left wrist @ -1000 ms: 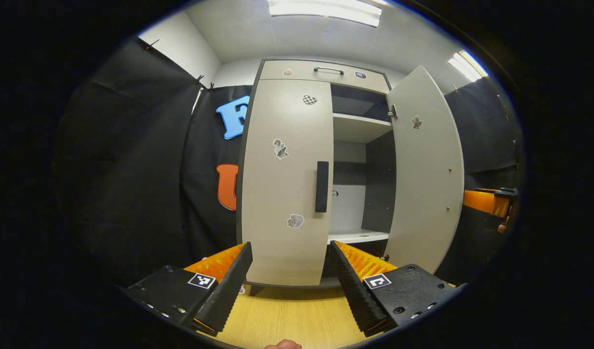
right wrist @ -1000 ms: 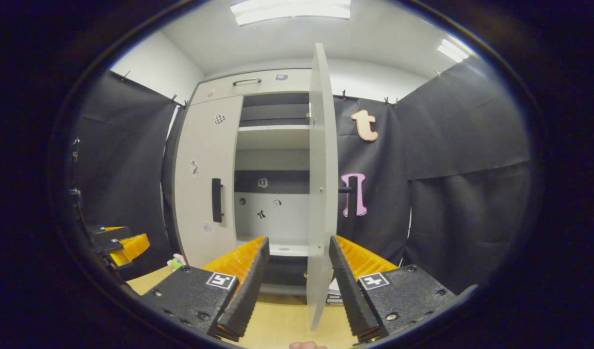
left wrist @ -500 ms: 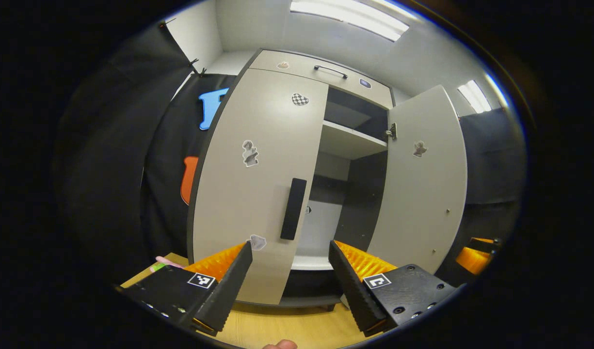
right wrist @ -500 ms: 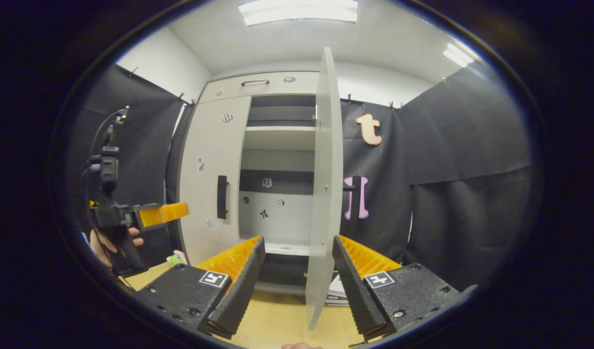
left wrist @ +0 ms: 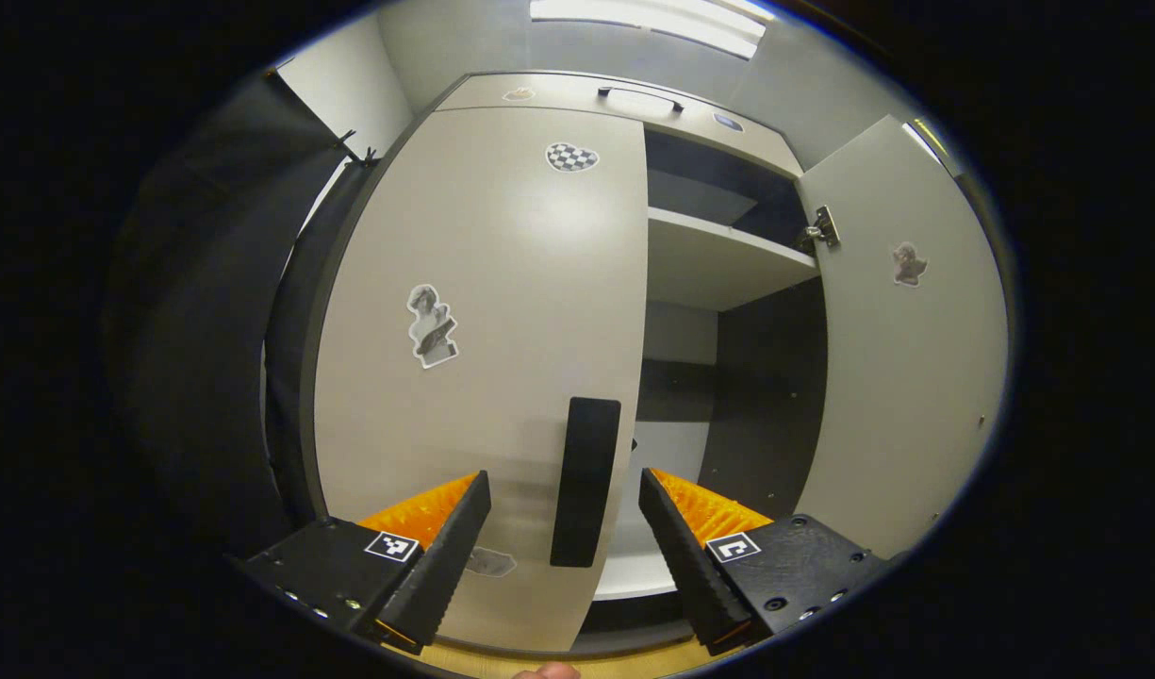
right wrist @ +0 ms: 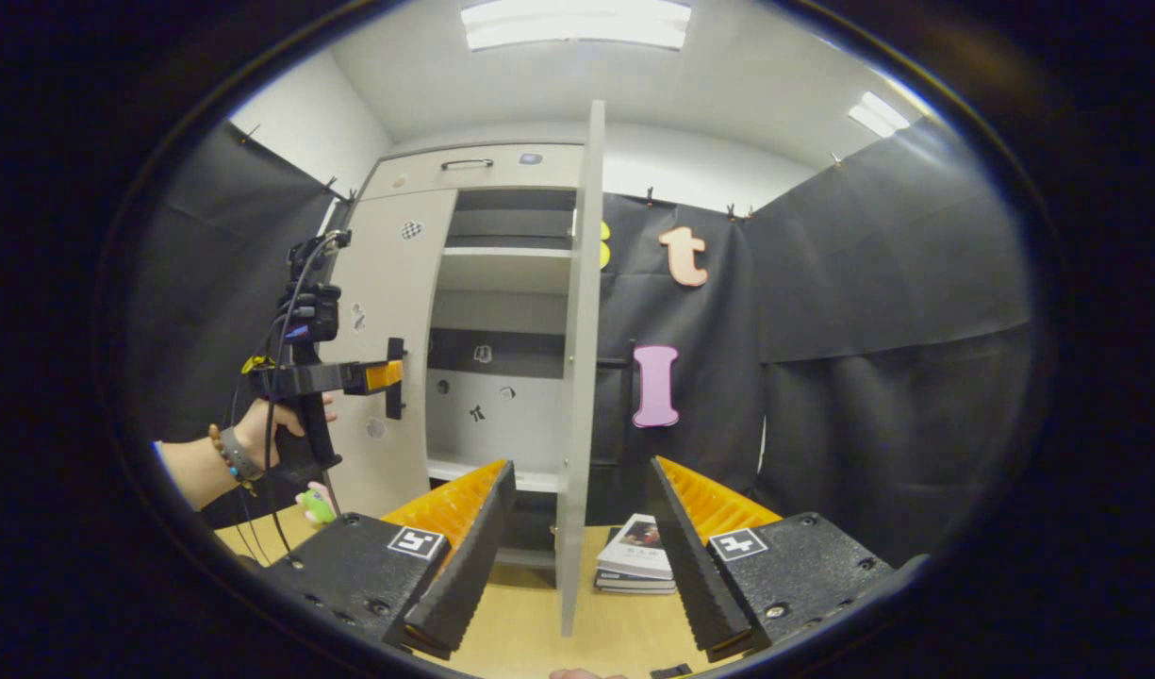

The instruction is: Open the right door of the double-door shoe cabinet with the right hand, and open the left door with the left hand.

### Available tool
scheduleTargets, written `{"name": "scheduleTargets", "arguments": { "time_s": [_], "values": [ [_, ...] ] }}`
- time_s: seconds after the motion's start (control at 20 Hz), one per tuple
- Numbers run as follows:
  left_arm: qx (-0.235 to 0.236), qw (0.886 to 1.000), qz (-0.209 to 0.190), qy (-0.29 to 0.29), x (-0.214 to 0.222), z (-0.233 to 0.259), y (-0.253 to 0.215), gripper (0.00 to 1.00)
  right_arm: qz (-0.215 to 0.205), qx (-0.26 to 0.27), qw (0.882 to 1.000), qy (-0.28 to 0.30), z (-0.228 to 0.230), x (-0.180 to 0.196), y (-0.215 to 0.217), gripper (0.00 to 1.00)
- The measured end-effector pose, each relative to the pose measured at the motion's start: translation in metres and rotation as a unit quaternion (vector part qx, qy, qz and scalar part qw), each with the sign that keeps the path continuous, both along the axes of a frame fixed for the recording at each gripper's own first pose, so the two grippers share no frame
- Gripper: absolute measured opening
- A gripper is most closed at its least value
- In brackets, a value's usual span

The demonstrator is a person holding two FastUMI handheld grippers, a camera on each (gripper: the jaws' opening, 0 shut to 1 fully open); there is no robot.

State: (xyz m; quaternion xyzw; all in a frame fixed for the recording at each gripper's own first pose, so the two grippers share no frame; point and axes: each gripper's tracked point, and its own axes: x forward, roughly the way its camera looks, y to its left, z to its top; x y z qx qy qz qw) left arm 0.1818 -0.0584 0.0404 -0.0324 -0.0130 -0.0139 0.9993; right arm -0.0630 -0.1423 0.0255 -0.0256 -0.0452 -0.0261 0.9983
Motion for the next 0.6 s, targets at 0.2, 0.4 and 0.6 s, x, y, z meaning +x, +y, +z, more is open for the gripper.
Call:
{"name": "scheduleTargets", "arguments": {
  "time_s": [0.2, 0.4, 0.6],
  "values": [
    [0.033, 0.999, 0.012, 0.011, 0.022, -0.004, -0.001, 0.95, -0.028, 0.028, 0.999, 0.008, -0.006, 0.000, -0.026, 0.88],
    [0.036, 0.999, 0.021, 0.024, 0.035, -0.008, 0.000, 0.95, -0.039, 0.058, 0.997, 0.016, -0.013, 0.005, -0.040, 0.88],
    [0.037, 0.999, 0.021, 0.021, 0.035, -0.007, -0.001, 0.94, -0.047, 0.068, 0.996, 0.017, -0.016, 0.012, -0.047, 0.87]
  ]
}}
